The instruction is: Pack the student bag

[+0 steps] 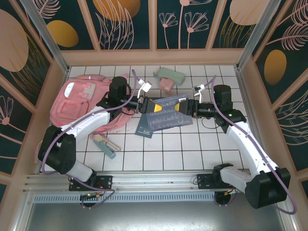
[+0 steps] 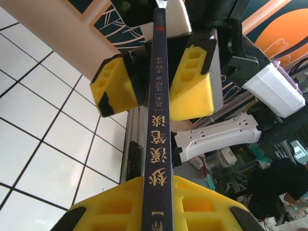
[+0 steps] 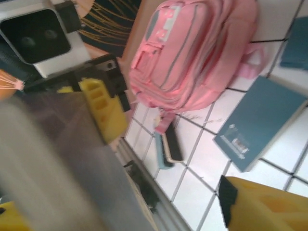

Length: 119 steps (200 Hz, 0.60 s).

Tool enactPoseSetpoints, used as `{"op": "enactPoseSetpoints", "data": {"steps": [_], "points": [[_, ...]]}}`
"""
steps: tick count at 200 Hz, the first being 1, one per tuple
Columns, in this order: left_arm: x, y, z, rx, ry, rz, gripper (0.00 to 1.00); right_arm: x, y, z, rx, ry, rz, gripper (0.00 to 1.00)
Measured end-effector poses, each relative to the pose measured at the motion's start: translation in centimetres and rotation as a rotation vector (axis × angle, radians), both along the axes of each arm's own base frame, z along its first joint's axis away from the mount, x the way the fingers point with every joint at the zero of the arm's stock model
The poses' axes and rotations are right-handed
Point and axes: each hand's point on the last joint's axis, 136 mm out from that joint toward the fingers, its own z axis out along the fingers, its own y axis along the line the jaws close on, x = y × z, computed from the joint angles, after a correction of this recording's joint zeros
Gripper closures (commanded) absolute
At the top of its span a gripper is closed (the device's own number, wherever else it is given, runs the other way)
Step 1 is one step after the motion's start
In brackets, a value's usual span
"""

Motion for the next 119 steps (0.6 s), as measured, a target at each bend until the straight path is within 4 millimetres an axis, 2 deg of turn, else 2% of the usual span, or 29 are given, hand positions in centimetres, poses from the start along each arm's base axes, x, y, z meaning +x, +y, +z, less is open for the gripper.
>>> {"op": "enactPoseSetpoints", "data": {"steps": [8,36,45,54,69,76,102,119], "points": [[-0.1,0.0,-0.1,0.006,-0.002,-0.004,1.00,-0.5,0.3,0.5,0.015,-0.012,0.022,0.50],[-0.3,-0.1,-0.1,0.013,-0.014,-0.015,0.99,-1.8,0.5,2.1,0.051,-0.049,0.056,0.85],[-0.4,-0.1,0.1,0.011,-0.023,-0.024,0.90,-1.9,0.5,2.2,0.055,-0.043,0.052,0.94],[-0.4,-0.1,0.4,0.010,-0.034,-0.026,0.72,-1.9,0.4,2.2,0.054,-0.041,0.047,1.00],[-0.1,-0.1,0.4,0.022,-0.050,-0.011,0.51,-1.9,0.4,2.1,0.050,-0.035,0.044,1.00],[0.0,-0.1,0.3,0.029,-0.050,-0.003,0.46,-1.8,0.4,2.0,0.047,-0.028,0.040,1.00],[0.8,0.8,0.4,0.062,-0.070,0.069,0.39,-0.9,-0.4,1.5,0.035,-0.006,-0.010,1.00],[2.4,2.2,0.8,0.085,-0.104,0.171,0.38,0.0,-1.5,1.2,0.024,0.002,-0.065,1.00]]}}
